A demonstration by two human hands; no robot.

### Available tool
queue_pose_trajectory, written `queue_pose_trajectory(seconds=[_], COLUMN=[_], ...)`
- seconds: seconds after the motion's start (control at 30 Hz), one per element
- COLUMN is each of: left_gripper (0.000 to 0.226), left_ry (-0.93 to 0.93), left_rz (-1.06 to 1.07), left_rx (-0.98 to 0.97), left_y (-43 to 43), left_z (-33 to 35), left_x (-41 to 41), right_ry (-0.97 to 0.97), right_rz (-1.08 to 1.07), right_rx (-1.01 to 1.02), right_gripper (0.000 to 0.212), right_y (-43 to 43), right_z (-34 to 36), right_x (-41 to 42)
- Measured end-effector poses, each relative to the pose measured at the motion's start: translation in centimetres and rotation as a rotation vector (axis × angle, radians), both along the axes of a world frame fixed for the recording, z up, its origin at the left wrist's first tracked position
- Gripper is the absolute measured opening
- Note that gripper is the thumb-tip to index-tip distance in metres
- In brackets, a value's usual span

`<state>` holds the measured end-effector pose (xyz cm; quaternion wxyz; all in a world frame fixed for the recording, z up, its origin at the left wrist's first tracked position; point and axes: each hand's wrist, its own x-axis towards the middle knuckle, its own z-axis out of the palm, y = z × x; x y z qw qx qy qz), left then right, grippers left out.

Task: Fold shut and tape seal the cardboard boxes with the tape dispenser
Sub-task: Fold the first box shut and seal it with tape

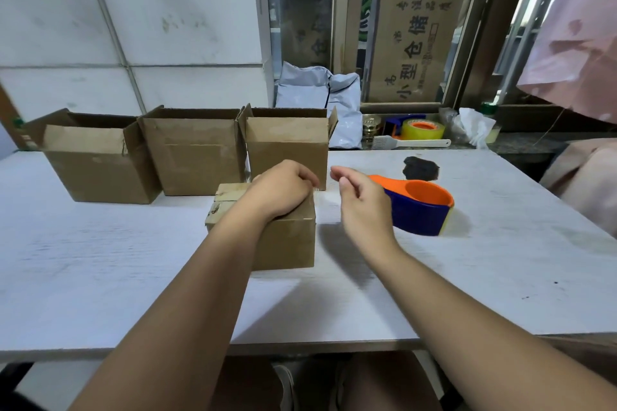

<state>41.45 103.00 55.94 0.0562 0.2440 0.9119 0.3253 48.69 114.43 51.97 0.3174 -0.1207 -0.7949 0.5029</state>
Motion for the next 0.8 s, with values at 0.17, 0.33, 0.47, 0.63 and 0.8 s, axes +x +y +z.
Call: queue_pose_trajectory(seconds=[0.17,0.33,0.47,0.63,0.8], left_gripper=[0.019,0.018,0.015,0.017,0.018], left_ry=[-0.005,0.116,0.163,0.117,0.077], left_rz=[-0.007,0.044,0.05,-0.005,-0.022], left_rx=[0.011,-0.086,-0.179,-0.368,-0.488], left_y=[0.0,0.2,0.5,1.1,1.8], left_z=[0.2,0.2,0.2,0.7,0.8], left_x=[0.3,0.7,0.9,0.7,0.6], right_ry=[0.043,0.001,-0.055,-0.151,-0.152], right_rz=[0.032,0.077,0.107,0.157,0.169], right_rx=[-0.024,-0.093,-0.086,0.076,0.133], right_gripper=[0.035,0.036,0.036,0.036,0.035], right_y=[-0.7,-0.2,0.0,-0.2,-0.1], right_z=[-2.2,-4.2,-4.9,-5.1,-5.2], right_x=[0.3,0.1,-0.6,-0.5,-0.1])
